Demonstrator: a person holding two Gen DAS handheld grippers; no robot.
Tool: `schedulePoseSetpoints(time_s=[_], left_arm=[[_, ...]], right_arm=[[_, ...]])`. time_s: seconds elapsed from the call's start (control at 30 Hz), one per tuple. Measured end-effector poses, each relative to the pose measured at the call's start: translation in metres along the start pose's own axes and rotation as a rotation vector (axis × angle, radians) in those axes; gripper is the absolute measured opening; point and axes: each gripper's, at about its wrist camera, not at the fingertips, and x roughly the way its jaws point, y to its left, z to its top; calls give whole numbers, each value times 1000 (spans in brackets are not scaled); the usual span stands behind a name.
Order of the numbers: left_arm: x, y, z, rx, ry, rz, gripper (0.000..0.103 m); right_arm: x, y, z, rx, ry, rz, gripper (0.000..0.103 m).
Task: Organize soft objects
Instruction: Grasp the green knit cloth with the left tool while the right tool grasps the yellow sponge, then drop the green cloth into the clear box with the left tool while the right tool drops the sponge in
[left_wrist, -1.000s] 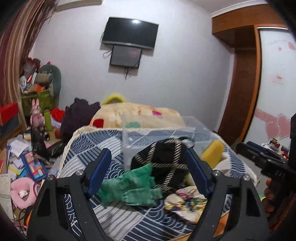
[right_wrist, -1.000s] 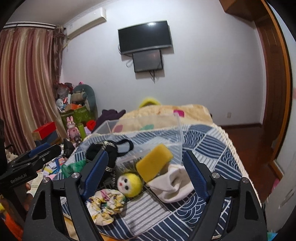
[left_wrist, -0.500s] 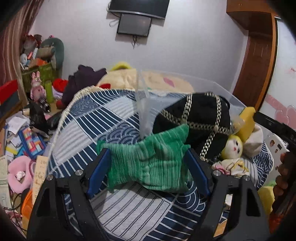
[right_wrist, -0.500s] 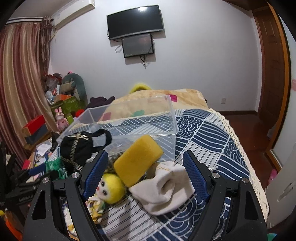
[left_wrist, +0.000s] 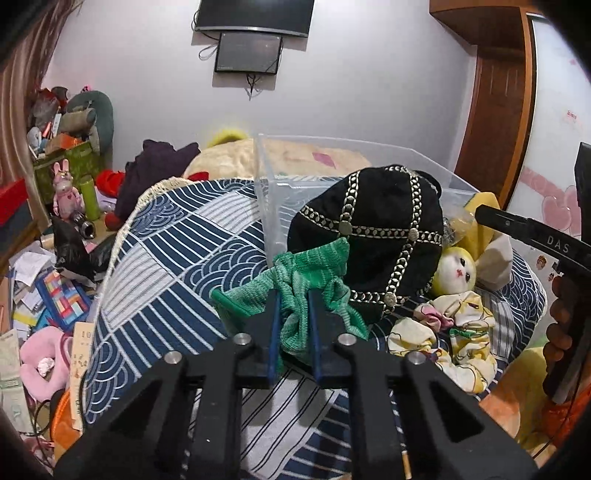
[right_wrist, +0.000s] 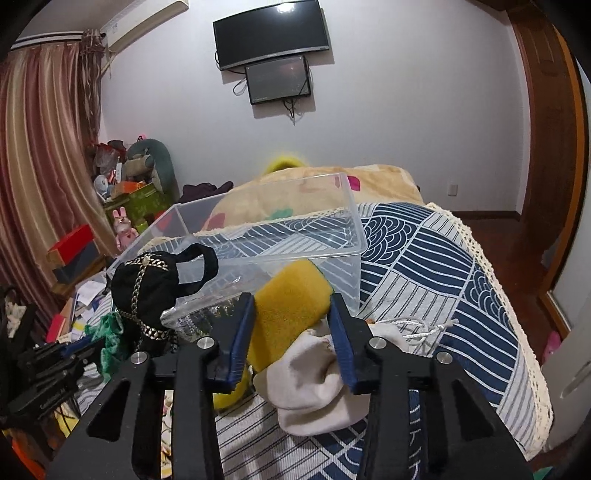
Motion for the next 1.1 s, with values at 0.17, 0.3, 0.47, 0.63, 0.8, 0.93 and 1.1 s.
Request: schedulePoseSetpoints(time_s=[0.17,0.3,0.47,0.63,0.8,0.93,1.1], left_arm=[[-17,3,8,-14,-49,-18,12],[-30,1,22,-10,-100,-38,12],[-36,-3,44,3,-148,-61,12],[-32,-4,69,-4,-178,-94,12],[-24,-8,93,21,-201,-95,12],[-13,-7,106,12,-191,-114,12],[8,-8,117,10,-159,-145,12]], right_arm=[[-14,1,3,-13,-42,-4,36],[-26,1,10,-21,-80,-5,36],[-38,1,20,-24,-121,-10,36],[-45,2,32,-47,-156,-31,36],[-37,3,45,-57,-163,-51,36],[-24,3,56,-54,-160,-60,36],[-7,3,68,-49,-143,-59,36]])
